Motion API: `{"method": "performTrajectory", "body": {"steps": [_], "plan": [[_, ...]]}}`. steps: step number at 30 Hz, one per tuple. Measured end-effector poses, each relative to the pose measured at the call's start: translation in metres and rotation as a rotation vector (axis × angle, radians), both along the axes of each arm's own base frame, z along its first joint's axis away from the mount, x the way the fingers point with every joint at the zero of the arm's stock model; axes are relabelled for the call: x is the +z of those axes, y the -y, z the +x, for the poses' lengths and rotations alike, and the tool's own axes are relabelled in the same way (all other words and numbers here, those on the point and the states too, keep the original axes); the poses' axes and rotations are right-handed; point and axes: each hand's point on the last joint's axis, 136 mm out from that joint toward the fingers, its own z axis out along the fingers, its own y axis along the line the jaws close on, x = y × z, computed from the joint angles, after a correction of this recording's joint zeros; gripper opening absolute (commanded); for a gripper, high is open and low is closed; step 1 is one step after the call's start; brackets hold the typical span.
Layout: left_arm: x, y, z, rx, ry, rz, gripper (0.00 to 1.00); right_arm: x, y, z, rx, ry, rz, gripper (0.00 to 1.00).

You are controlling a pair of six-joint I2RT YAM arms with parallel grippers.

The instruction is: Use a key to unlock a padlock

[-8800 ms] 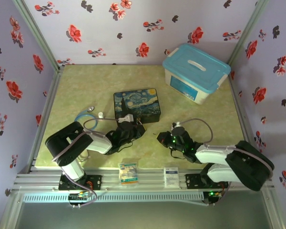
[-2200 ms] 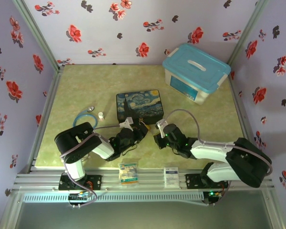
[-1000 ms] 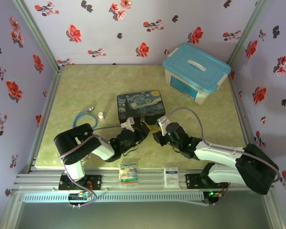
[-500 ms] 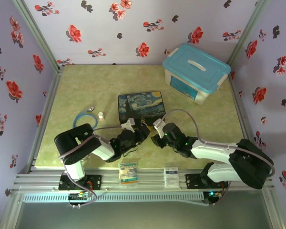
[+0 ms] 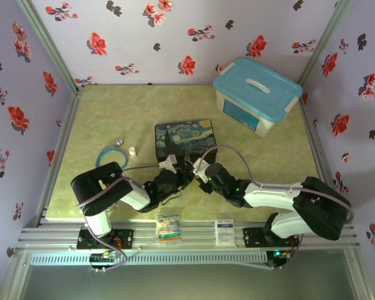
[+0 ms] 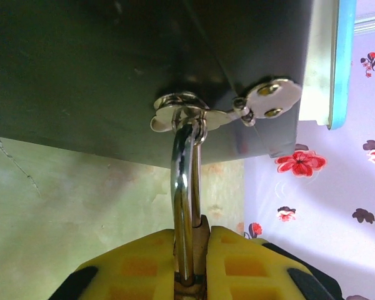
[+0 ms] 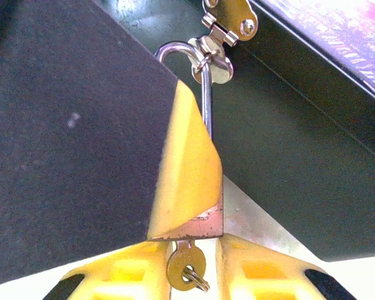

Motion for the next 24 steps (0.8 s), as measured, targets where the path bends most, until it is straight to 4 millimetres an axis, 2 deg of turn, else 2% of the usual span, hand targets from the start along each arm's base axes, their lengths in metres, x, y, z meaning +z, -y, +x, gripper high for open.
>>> {"method": "performTrajectory", "body": {"steps": [2,8,16,24], "plan": [[0.000,-0.001,0.001,0.006,-0.005,-0.003,0.00,-0.001,-0.002,0.000,0.009,0.017,-0.013,0.14],[-0.002,-0.002,0.002,0.016,-0.012,0.000,0.00,-0.004,-0.005,-0.001,0.010,0.019,-0.005,0.09],[-0.007,-0.001,-0.005,-0.015,-0.027,0.010,0.00,-0.009,-0.004,-0.012,-0.023,-0.148,0.250,0.06],[-0.016,0.000,-0.015,-0.061,-0.033,0.045,0.03,-0.015,-0.004,-0.028,-0.060,-0.286,0.395,0.05]]}}
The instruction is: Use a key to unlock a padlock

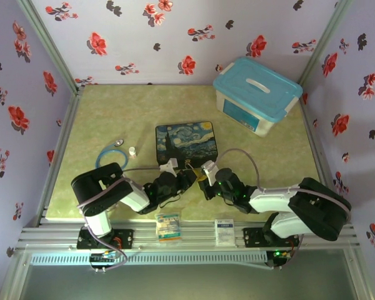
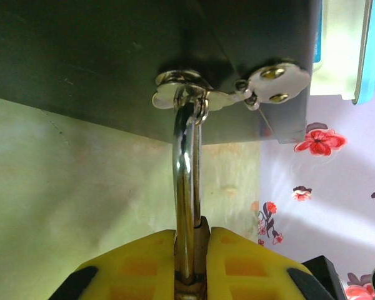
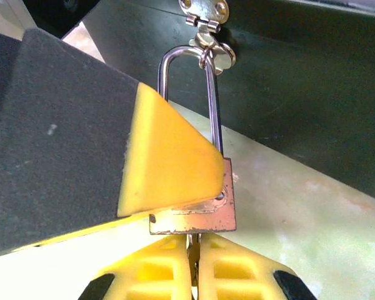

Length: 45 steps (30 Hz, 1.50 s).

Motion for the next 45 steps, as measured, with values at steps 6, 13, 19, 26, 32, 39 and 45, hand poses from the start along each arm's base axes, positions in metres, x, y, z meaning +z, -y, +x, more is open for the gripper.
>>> {"method": "performTrajectory", "body": {"steps": [6,13,19,26,32,39,45], "plan": [[-0.007,0.000,-0.004,-0.025,0.000,0.039,0.00,-0.006,0.000,-0.005,-0.033,-0.082,0.070,0.29],[-0.015,-0.014,0.002,-0.016,0.003,0.132,0.00,0.000,0.008,0.002,-0.117,-0.156,0.123,0.48],[-0.012,-0.029,0.002,-0.009,0.010,0.222,0.00,0.031,0.021,0.010,-0.188,-0.146,0.187,0.50],[-0.022,-0.031,0.005,-0.035,-0.004,0.343,0.01,0.034,0.033,0.021,-0.277,-0.158,0.131,0.47],[-0.022,-0.042,0.003,-0.049,-0.008,0.415,0.05,0.070,0.028,0.047,-0.354,-0.122,0.115,0.46],[-0.021,-0.057,0.009,-0.060,-0.008,0.608,0.04,0.054,0.030,0.050,-0.383,-0.155,0.057,0.43],[-0.016,-0.069,0.014,-0.076,-0.010,0.726,0.05,0.049,0.035,0.049,-0.412,-0.169,0.041,0.43]]}}
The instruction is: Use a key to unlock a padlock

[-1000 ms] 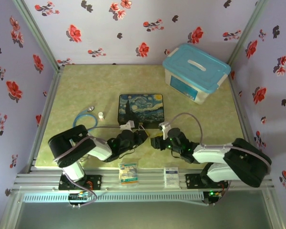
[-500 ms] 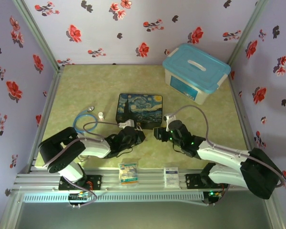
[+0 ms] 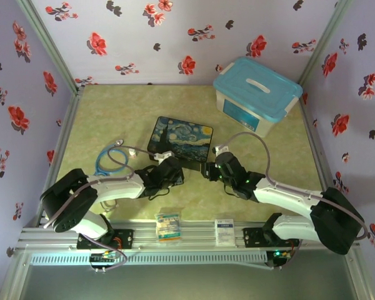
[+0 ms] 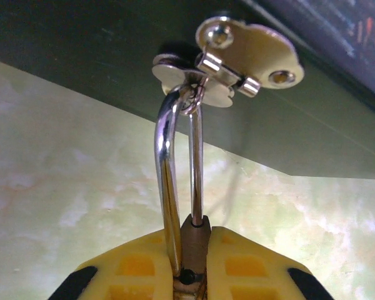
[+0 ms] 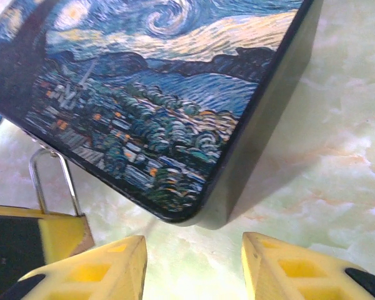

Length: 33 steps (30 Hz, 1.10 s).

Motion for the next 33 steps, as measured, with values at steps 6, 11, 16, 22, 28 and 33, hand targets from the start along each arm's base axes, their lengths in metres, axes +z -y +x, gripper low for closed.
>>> {"method": "performTrajectory", "body": {"steps": [6,11,16,22,28,33], "plan": [[0.003,-0.003,0.003,-0.028,-0.007,0.082,0.10,0.010,-0.001,0.005,-0.019,0.010,-0.004,0.41],[-0.004,-0.006,0.006,-0.019,-0.006,0.035,0.05,0.015,-0.004,0.009,-0.020,0.016,0.002,0.41],[-0.008,-0.008,0.006,-0.016,0.011,-0.056,0.06,0.005,-0.004,0.010,-0.022,-0.006,-0.022,0.41],[-0.011,-0.012,0.007,-0.007,0.006,-0.132,0.13,0.012,-0.012,0.018,-0.023,-0.001,-0.013,0.41],[-0.013,-0.014,0.006,0.007,0.028,-0.122,0.27,0.009,-0.017,0.020,-0.012,-0.014,-0.015,0.39],[-0.026,-0.025,-0.002,0.050,0.035,-0.097,0.22,0.005,-0.017,0.019,-0.010,-0.022,-0.021,0.39]]}}
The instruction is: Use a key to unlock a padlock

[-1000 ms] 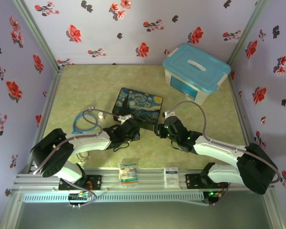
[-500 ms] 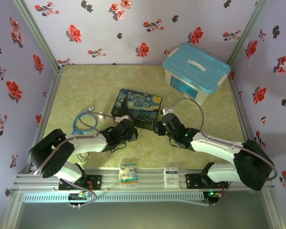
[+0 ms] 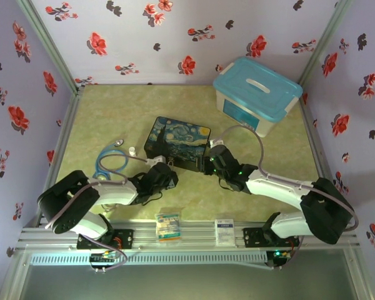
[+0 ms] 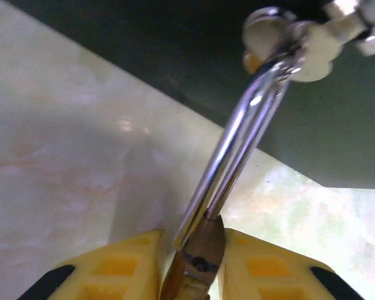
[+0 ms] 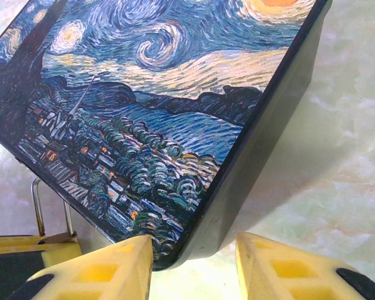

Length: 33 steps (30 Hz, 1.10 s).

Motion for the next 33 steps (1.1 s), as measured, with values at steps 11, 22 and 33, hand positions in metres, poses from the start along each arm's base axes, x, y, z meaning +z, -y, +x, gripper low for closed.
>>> {"method": "performTrajectory", "body": {"steps": [11,22,33], "plan": [[0.002,-0.003,0.001,0.054,0.048,0.023,0.13,0.000,0.000,0.000,-0.001,-0.001,-0.001,0.35],[0.003,-0.044,-0.009,0.092,0.030,0.223,0.11,-0.006,-0.003,0.003,-0.004,-0.016,-0.013,0.39],[0.006,-0.077,-0.021,0.044,-0.011,0.442,0.11,-0.011,-0.036,0.021,-0.049,-0.089,0.128,0.48]]}}
